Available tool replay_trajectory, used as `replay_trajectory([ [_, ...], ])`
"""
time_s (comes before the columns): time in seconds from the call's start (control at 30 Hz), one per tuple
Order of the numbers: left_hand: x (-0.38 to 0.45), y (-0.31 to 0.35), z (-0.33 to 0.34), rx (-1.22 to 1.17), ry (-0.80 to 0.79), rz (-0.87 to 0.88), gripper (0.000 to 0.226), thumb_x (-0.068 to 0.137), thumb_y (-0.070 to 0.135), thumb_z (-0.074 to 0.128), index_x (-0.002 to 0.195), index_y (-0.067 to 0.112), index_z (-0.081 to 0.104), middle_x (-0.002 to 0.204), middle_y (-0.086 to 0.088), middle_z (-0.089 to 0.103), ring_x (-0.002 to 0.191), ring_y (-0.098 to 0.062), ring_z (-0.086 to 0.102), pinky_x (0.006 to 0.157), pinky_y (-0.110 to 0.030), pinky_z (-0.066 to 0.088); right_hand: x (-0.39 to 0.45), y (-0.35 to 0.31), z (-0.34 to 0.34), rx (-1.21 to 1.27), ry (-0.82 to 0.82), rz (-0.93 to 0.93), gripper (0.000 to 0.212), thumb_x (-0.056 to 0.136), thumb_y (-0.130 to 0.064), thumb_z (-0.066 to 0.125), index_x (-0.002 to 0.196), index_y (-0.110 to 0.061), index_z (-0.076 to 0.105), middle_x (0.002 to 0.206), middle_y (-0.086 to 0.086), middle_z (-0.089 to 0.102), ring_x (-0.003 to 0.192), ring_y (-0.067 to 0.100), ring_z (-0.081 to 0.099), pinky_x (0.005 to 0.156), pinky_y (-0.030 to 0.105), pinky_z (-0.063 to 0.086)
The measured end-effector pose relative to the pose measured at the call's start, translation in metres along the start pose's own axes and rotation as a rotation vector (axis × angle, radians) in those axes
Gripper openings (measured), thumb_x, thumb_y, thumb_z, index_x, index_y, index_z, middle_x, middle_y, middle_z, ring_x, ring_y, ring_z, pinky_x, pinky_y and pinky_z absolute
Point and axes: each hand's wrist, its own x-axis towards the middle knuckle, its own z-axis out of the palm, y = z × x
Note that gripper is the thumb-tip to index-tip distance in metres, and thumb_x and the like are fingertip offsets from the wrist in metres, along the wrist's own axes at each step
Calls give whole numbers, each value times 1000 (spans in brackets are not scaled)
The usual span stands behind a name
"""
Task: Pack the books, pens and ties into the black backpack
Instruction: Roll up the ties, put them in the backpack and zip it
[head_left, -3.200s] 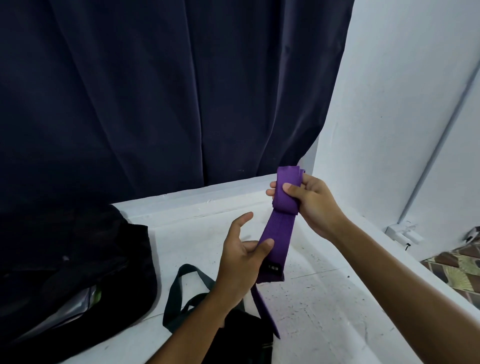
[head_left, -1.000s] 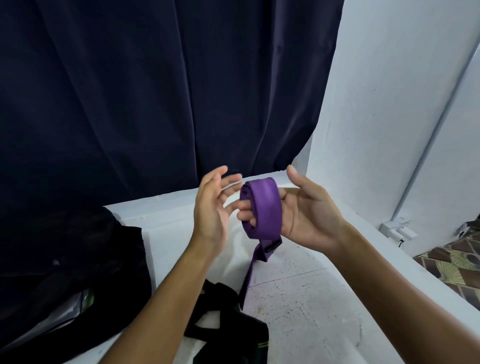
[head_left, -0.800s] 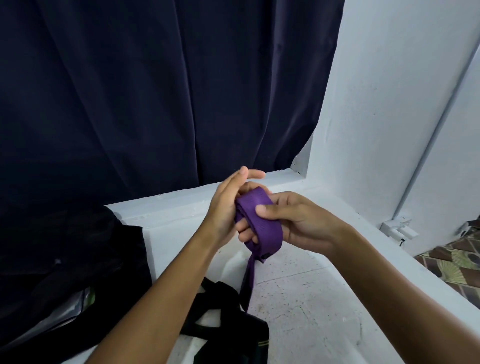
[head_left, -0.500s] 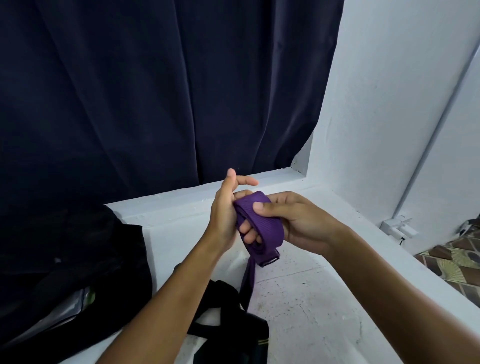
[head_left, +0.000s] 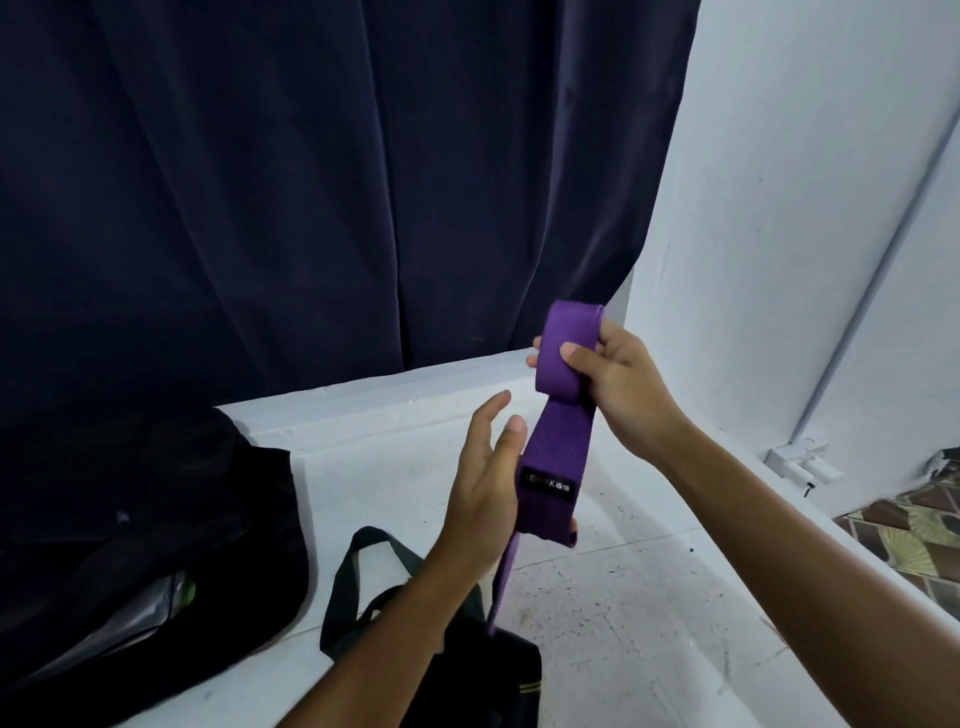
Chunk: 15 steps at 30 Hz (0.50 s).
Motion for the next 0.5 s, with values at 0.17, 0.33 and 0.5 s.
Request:
replay_trajectory([
  [0.17,20,15,-26,246,12,-84,13,93,51,54,99,41,60,88,-4,64,78,-20,57,84,-41,48,-5,21,-16,-623,-230,11,10,96,-4,53,104,1,55,97,23,67,86,30,69,81,48,56],
  [0.33,35,40,-49,419,-193,-314,33,98,51,44,109,26,62,66,-2,59,46,-9,49,51,-23,37,-13,16,-19,-833,-468,172,14,96,-16,55,90,-3,55,81,9,58,72,23,53,74,43,44],
  [0.5,46,48,-65,421,-423,-470,47,98,51,43,116,10,58,51,-7,54,40,-18,49,46,-23,42,-31,-8,-19,-741,-827,463,36,89,-48,63,95,-13,66,93,6,74,83,22,71,81,32,55],
])
